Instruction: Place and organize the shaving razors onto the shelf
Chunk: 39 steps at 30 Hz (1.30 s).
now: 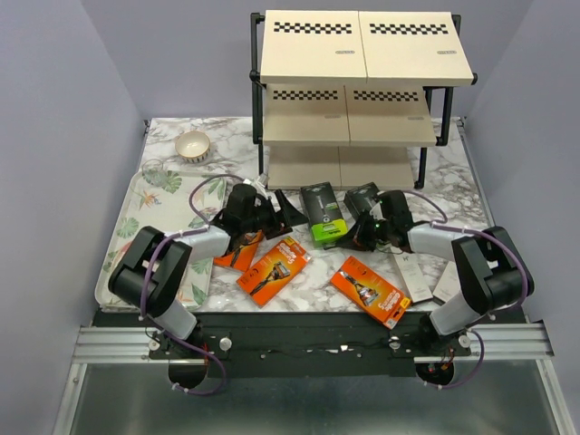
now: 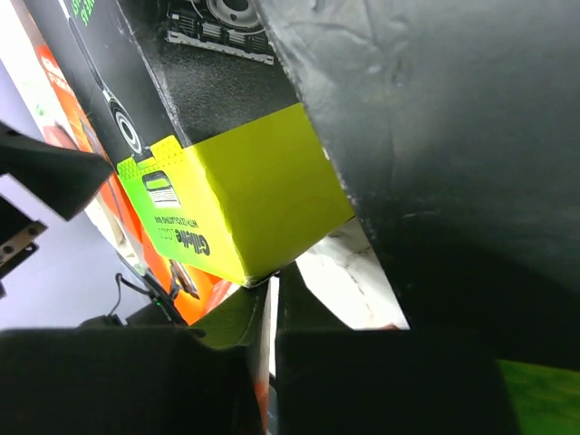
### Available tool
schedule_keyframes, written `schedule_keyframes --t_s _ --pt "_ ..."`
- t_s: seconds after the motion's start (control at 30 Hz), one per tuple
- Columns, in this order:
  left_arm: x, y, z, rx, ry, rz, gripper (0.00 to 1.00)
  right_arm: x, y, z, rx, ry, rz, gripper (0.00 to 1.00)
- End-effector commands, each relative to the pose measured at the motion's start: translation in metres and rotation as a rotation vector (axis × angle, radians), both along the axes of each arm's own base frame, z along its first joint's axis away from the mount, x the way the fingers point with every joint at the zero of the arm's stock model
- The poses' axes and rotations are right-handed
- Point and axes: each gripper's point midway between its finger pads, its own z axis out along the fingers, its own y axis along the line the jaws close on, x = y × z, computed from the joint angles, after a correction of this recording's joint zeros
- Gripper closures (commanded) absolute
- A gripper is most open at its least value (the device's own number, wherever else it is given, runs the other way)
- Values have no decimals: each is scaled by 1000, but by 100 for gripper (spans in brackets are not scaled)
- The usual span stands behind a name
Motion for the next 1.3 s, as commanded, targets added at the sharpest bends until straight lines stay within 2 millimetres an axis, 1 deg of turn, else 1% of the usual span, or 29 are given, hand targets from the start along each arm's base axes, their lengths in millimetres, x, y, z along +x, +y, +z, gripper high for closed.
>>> schedule_keyframes --t_s 0.0,0.1,0.17,0.2,0.23,0.37,0.43,0.47,0.67,0.7,0.77,0.87,0.9,0.97,1.0,1.03,1.07,1.1,1.17,1.2,1.27 --pt "11 6 -17 5 71 101 5 7 1 6 14 -19 -39 99" --pt "14 8 -25 13 116 138 2 9 8 28 79 -31 -40 99" --pt "14 8 -25 6 121 143 1 8 16 46 129 -37 -27 99" --pt "15 6 -23 0 116 143 1 9 19 51 138 -49 -18 99" --pt "15 5 -24 -2 118 141 1 12 21 60 150 -67 -12 99" --pt "18 3 -32 -21 167 164 1 19 26 75 180 -84 -23 99" --pt "22 1 -34 -37 187 178 1 21 27 76 186 -82 -26 99" --pt "22 -3 -35 -55 213 174 1 22 28 78 193 -83 -25 99" --pt "36 -27 -21 -143 192 126 1 25 31 82 200 -77 -24 99" --pt "37 -31 -16 -166 180 111 1 24 31 81 200 -77 -22 99" --pt "41 -38 -11 -183 172 98 2 23 30 77 194 -65 -21 99" --pt "41 -46 -12 -206 201 80 7 23 31 74 194 -57 -20 100" --pt "40 -47 -13 -207 208 79 11 24 31 73 194 -58 -22 99" --pt "39 -47 -11 -209 213 75 15 26 31 69 191 -62 -20 99" --pt "37 -46 -10 -205 217 75 22 26 31 68 184 -73 -10 99" --pt "36 -45 -6 -204 202 71 26 27 31 68 181 -80 -5 99" --pt "33 -44 2 -196 150 47 31 27 32 68 180 -88 2 99" --pt "32 -44 10 -203 103 30 39 27 32 66 176 -97 15 99" --pt "28 -41 19 -191 38 2 41 27 33 67 178 -106 23 99" --pt "27 -41 24 -192 6 -11 43 28 33 67 176 -117 28 99" --pt "25 -41 33 -196 -45 -39 43 29 36 72 181 -140 39 99"
